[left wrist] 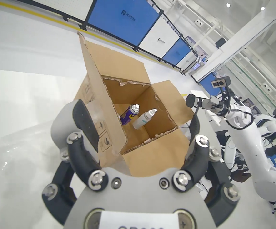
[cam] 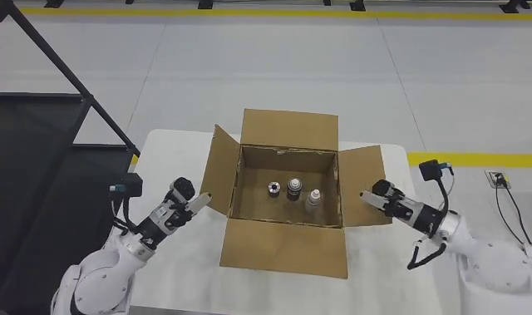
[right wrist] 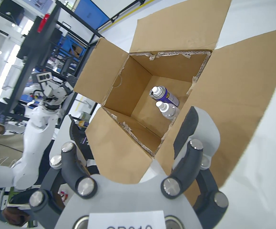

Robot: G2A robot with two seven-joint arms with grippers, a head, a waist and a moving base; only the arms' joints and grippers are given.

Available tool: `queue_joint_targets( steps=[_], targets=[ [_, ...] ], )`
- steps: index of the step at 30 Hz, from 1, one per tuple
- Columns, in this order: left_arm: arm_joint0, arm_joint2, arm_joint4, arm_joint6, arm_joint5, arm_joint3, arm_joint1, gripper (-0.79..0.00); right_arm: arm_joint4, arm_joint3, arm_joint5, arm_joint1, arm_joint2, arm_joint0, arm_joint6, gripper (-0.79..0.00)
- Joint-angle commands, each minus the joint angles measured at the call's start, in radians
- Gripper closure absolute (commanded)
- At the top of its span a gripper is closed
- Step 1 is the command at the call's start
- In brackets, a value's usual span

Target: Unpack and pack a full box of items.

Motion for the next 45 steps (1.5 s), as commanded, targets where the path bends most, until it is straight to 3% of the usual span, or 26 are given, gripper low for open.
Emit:
queue_joint_targets(
  steps=[1,7,12,15,29,35,45],
  targets=[
    [-0.009,0.023,0.01,0.008,0.006,-0.002,0.0,-0.785,0.066,0.05,-0.034,0.01,0.029,0.018,0.035,-0.785],
    [-0.038,0.106,0.051,0.049,0.049,0.007,-0.003,-0.785,0.092,0.239,-0.031,0.046,0.082,0.118,0.11,-0.785],
    [-0.07,0.175,0.091,0.075,0.081,0.027,-0.006,-0.785,0.052,0.398,-0.04,0.072,0.021,0.251,0.23,-0.785],
    [-0.085,0.216,0.113,0.091,0.097,0.036,-0.008,-0.785,0.053,0.447,-0.042,0.085,-0.041,0.298,0.229,-0.785],
    [-0.149,0.361,0.167,0.125,0.138,0.083,-0.018,-0.785,0.405,0.418,-0.043,0.193,-0.31,0.348,0.228,-0.785],
    [-0.169,0.385,0.159,0.119,0.138,0.115,-0.018,-0.785,0.471,0.46,-0.052,0.206,-0.43,0.392,0.219,-0.785],
    [-0.169,0.385,0.16,0.119,0.138,0.115,-0.018,-0.785,0.471,0.46,-0.052,0.206,-0.43,0.392,0.219,-0.785]
  ],
)
